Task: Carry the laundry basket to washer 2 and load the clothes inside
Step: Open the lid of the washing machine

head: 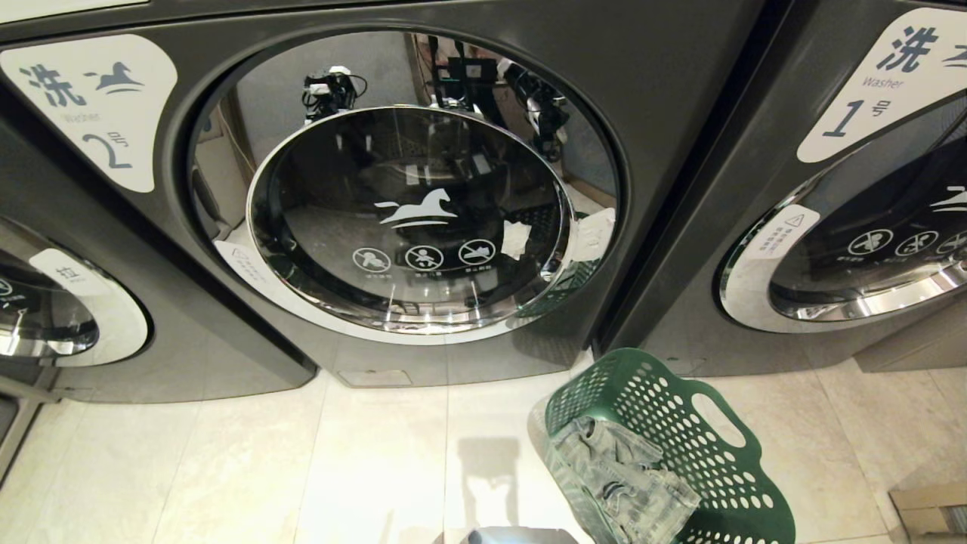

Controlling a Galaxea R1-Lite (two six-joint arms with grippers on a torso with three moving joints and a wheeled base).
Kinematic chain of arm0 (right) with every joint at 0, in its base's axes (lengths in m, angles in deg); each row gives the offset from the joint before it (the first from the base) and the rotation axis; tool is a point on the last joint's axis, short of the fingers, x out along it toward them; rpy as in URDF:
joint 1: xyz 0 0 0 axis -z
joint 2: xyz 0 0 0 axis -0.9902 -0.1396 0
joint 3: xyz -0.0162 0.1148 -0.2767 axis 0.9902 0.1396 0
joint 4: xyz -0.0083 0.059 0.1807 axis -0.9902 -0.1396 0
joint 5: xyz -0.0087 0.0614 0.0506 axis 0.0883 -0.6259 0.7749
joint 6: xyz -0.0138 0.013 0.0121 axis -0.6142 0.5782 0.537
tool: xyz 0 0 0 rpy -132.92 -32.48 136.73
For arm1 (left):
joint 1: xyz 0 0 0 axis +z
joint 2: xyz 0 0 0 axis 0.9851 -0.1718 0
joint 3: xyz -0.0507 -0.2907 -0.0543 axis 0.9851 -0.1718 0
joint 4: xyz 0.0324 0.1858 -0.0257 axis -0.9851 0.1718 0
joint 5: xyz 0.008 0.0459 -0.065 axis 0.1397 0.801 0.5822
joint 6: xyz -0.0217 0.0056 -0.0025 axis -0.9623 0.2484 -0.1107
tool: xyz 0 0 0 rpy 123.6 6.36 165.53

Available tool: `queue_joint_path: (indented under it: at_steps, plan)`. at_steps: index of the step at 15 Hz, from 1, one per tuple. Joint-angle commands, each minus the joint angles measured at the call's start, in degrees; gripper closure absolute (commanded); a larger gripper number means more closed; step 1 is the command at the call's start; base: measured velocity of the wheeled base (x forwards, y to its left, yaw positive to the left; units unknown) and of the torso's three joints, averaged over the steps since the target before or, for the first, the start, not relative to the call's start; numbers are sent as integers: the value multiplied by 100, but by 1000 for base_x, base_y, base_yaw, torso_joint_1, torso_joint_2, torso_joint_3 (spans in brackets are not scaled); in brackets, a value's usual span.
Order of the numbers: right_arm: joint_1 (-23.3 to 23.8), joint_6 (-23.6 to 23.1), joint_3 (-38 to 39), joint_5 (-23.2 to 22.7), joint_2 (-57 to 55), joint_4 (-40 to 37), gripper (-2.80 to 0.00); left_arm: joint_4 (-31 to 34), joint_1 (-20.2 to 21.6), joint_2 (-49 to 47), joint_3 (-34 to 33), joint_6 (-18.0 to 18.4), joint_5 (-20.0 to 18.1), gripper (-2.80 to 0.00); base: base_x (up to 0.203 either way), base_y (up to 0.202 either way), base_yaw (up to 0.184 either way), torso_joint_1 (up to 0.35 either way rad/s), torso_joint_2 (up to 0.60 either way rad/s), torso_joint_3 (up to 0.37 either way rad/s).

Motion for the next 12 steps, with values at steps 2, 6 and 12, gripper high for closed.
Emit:
queue_joint_path:
  at_steps: [2, 6, 12]
  plan:
    - [1, 1, 0, 1, -24, -5, 0, -341, 3, 14, -374, -29, 475, -280, 0, 0, 0, 0, 0, 0]
    - [1, -5, 0, -8, -24, -5, 0, -413, 4, 15, -384, -148, 499, -280, 0, 0, 0, 0, 0, 0]
    - [1, -5, 0, -8, -24, -5, 0, -405, 4, 15, -384, -71, 490, -280, 0, 0, 0, 0, 0, 0]
